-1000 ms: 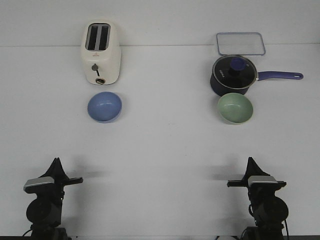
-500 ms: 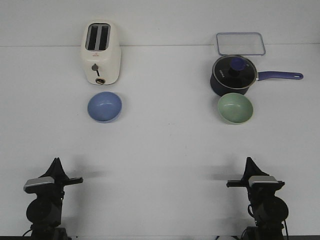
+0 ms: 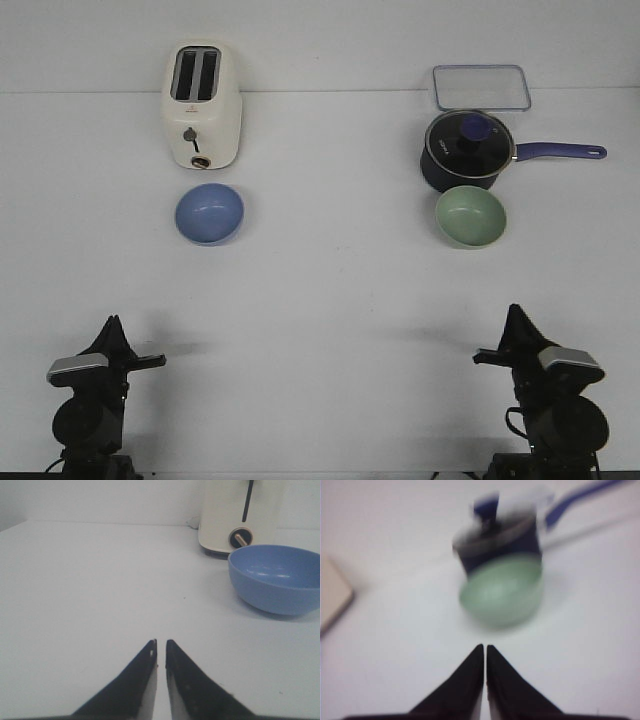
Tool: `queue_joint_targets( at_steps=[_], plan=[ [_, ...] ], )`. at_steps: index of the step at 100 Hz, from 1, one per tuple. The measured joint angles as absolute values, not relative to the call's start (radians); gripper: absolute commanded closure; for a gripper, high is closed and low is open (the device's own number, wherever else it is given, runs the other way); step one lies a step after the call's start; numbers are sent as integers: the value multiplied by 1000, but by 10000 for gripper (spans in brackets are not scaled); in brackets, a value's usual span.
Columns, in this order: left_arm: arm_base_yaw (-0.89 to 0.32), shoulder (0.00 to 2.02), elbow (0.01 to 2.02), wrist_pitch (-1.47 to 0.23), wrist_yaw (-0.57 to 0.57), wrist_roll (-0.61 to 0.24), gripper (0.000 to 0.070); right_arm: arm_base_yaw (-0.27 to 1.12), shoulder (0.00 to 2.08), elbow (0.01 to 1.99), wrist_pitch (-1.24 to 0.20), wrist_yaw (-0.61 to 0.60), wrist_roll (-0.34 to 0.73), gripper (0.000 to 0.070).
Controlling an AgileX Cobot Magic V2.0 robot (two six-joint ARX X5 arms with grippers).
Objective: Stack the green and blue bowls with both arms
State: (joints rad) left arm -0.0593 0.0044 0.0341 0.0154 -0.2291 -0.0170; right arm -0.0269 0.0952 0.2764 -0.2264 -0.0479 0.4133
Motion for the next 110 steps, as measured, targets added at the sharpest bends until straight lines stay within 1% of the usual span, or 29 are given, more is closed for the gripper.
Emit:
queue_joint_targets(
  at_steps=[4,6,8,10,19,27,47,65,76,88,97,101,110],
  plan=[
    [-59,4,34,15,-229,-17,685,-27,141,353,-245,-27,404,330],
    [-59,4,34,15,-229,-17,685,-27,168,390,-258,-14,395,266],
    [-59,4,34,15,-229,-17,685,-27,197,427,-274,1,387,224],
    [-59,4,34,15,-229,-17,685,-27,229,463,-292,17,377,209],
    [-59,4,34,15,-229,-17,685,-27,395,597,-382,75,331,211],
    [-59,4,34,15,-229,-17,685,-28,556,684,-437,88,294,215],
    [-59,4,34,15,-229,-17,685,-50,976,876,-445,91,250,223],
    [-59,4,34,15,-229,-17,685,-99,1330,1047,-443,21,237,223],
    [-59,4,34,15,-229,-17,685,-126,1510,1131,-444,-22,236,225],
    [-59,4,34,15,-229,-17,685,-150,1651,1188,-419,-80,236,272],
    [-59,4,34,15,-229,-17,685,-154,1715,1204,-387,-109,241,358],
    [-59,4,34,15,-229,-17,685,-152,1730,1204,-376,-117,244,431],
    [-59,4,34,15,-229,-17,685,-152,1741,1204,-363,-129,257,679]
  ],
)
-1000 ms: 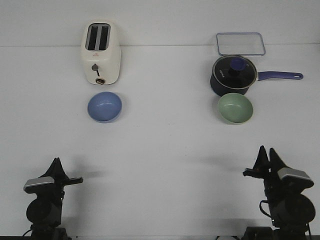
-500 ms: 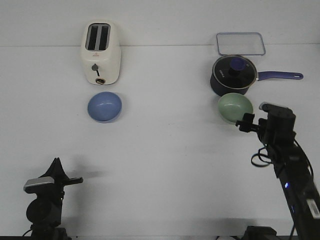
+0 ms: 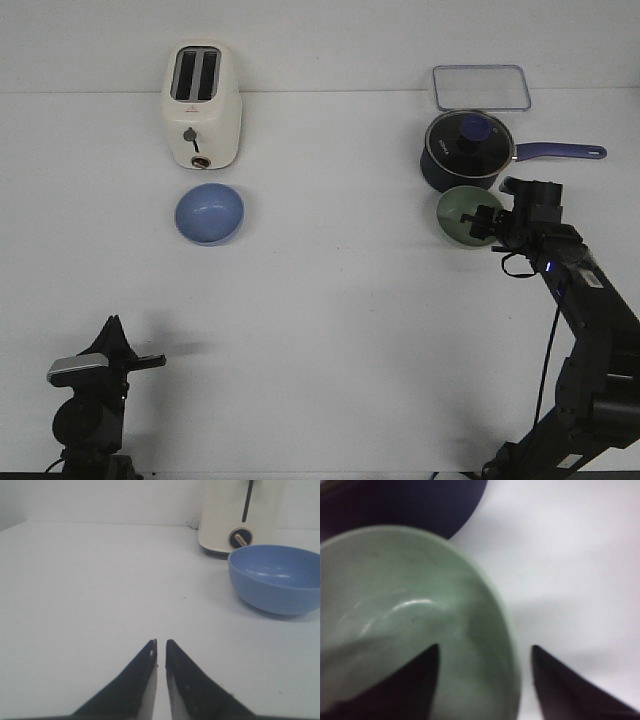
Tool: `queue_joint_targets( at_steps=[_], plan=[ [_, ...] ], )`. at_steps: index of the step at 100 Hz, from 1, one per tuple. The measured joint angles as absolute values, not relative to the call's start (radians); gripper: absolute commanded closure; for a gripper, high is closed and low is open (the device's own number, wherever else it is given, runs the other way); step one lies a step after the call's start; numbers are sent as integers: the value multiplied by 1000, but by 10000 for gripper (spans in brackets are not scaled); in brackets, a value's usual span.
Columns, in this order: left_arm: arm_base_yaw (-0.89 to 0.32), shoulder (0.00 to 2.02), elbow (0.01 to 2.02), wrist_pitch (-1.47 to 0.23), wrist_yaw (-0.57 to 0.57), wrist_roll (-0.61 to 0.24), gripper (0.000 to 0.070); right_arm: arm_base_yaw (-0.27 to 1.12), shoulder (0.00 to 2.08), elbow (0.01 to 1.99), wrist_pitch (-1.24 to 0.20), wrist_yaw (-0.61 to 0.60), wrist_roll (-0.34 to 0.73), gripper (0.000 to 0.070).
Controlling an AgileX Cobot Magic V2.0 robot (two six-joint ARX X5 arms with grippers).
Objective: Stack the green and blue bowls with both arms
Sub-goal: 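Reach the right gripper forward and grasp the pale green bowl's rim, then drag the green bowl toward the robot to the table center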
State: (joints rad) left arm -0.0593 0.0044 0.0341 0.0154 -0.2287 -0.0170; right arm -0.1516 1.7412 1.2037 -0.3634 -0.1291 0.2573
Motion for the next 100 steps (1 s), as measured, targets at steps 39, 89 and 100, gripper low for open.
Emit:
queue_joint_targets(
  at_steps=[39,89,100],
  plan=[
    [-59,4,34,15,-229,-17,685,-159,1668,1203,-460,-230,270,700],
    [-59,4,34,15,-229,-17,685,398,988,798,-513,-152,350,700],
    [-59,4,34,15,-229,-17,685,542,999,761,-492,-70,383,700]
  ],
)
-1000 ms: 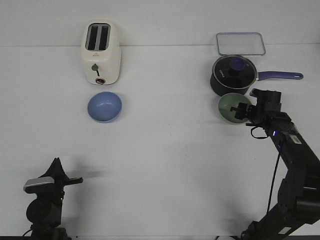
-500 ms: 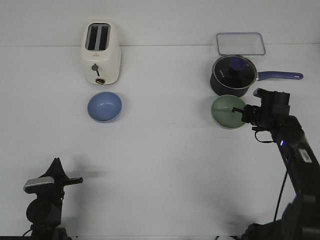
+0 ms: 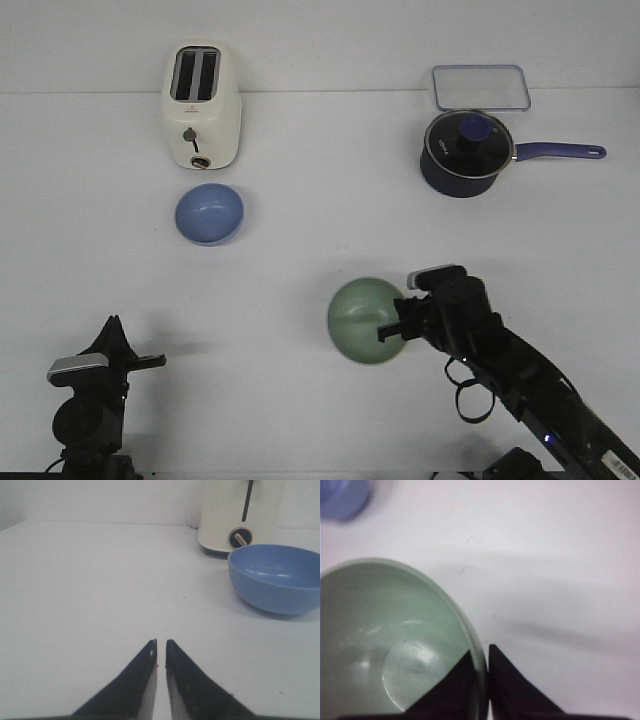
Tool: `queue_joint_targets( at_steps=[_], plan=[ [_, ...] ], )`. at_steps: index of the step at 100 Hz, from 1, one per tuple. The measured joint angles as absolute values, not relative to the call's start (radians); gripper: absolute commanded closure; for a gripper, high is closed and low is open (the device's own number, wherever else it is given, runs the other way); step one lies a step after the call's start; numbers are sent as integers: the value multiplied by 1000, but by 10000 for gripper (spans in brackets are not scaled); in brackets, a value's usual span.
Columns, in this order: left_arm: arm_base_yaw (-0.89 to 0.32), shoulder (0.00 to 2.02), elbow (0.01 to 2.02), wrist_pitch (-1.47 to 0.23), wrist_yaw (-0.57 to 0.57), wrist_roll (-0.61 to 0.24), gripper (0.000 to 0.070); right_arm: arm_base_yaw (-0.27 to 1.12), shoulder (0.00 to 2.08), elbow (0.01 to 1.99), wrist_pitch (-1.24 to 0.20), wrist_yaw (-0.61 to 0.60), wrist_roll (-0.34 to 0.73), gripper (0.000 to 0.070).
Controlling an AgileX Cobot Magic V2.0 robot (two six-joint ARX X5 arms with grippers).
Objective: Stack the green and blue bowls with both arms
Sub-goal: 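Drag the green bowl toward the robot to the table center, then open the right gripper and pull it back from the green bowl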
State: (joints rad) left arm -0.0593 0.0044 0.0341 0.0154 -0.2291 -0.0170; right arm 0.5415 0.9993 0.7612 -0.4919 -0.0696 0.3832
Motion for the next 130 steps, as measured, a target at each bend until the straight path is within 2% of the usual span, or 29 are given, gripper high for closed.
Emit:
queue_joint_targets(
  at_steps=[19,46,53,60,67,72,89,108,118,130],
  plan=[
    [-59,4,34,15,-229,-17,685,668,1093,732,-474,-14,421,700],
    [-59,4,34,15,-229,-17,685,683,1208,732,-453,12,426,700],
    [-59,4,34,15,-229,-17,685,683,1223,732,-453,9,424,678],
    [-59,4,34,15,-229,-17,685,683,1229,732,-457,7,423,568],
    [-59,4,34,15,-229,-17,685,683,1232,732,-466,7,423,363],
    [-59,4,34,15,-229,-17,685,683,1233,732,-467,7,423,296],
    [-59,4,34,15,-229,-17,685,683,1188,732,-470,24,412,294],
    [-59,4,34,15,-229,-23,685,701,946,732,-485,44,365,297],
    [-59,4,34,15,-229,-74,685,742,808,725,-480,118,339,299],
    [-59,4,34,23,-229,-175,685,796,654,677,-464,217,326,300]
  ],
)
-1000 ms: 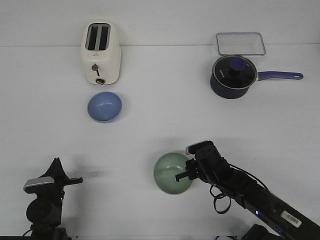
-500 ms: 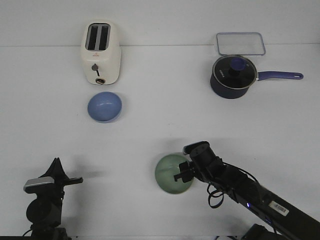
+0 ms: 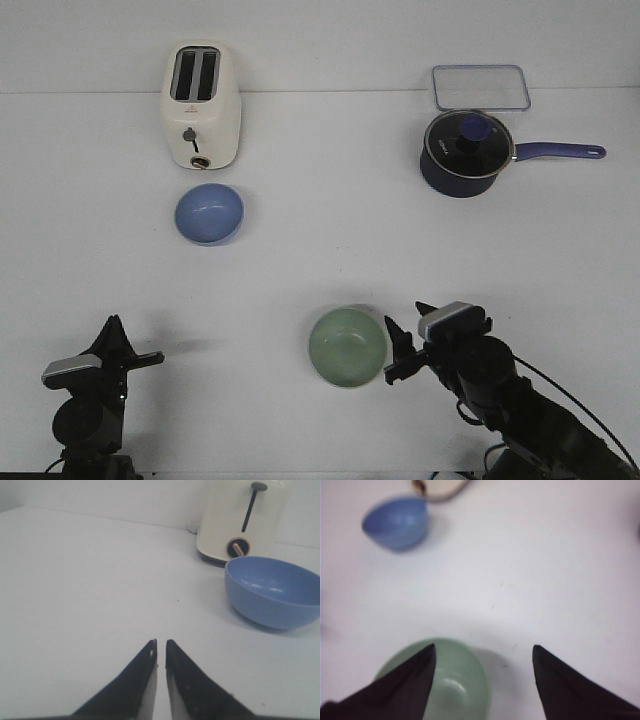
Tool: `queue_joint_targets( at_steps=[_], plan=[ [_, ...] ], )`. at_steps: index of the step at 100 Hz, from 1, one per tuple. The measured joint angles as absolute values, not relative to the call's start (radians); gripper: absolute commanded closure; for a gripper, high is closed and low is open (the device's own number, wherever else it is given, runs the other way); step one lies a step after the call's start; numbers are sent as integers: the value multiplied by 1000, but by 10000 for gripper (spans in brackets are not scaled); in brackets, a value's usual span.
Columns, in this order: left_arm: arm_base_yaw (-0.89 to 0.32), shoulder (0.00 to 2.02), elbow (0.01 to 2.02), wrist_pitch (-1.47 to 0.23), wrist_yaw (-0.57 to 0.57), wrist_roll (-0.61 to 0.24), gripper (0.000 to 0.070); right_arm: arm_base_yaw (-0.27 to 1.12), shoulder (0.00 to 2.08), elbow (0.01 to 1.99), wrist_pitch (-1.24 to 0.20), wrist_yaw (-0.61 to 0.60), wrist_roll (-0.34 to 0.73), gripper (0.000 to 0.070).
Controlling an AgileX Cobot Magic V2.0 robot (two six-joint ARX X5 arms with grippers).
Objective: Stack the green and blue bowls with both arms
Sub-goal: 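Open the right gripper and pull it back from the green bowl, then reach the left gripper forward and grasp the light blue bowl's rim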
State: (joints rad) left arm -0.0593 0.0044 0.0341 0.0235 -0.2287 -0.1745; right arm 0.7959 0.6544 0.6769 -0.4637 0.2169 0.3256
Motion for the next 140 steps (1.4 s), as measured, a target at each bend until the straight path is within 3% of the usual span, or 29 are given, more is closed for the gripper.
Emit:
queue_joint_targets(
  at_steps=[22,39,43,51,56,75,89,118,132,140],
  plan=[
    [-60,34,62,20,-151,-343,688,847,500,597,-481,263,319,300],
    [-59,265,301,16,-141,-390,670,850,473,597,-492,264,318,300],
    [-59,352,379,7,-121,-384,588,850,473,597,-492,264,318,300],
    [-59,556,545,-53,-60,-359,313,850,473,597,-493,264,318,300],
    [-59,677,636,-100,-43,-343,252,850,474,597,-493,264,318,300],
    [-57,1171,974,-242,-23,-305,253,850,474,597,-488,264,313,300],
    [-57,1447,1153,-306,61,-305,253,850,474,597,-488,264,307,300],
    [-56,1798,1336,-390,80,-333,260,850,474,597,-488,264,303,300],
    [-56,1836,1336,-361,80,-351,430,850,474,597,-488,264,303,300],
    [-55,1836,1337,-347,80,-354,594,850,474,597,-488,264,303,300]
  ],
)
